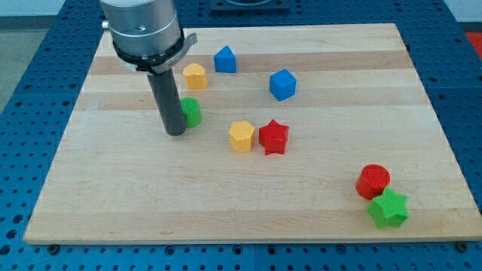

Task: Push the hexagon into the red star

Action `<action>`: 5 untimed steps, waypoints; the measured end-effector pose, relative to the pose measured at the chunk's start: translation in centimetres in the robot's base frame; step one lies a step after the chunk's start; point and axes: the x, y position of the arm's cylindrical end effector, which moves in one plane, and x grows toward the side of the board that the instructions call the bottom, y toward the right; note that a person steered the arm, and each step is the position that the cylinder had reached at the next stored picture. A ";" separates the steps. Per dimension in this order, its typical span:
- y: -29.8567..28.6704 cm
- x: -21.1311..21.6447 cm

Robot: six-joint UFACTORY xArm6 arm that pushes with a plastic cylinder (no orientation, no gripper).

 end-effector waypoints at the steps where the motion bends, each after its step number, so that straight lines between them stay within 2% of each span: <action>1: 0.0 -0.7; 4: -1.0 -2.3; 5: -2.4 -5.1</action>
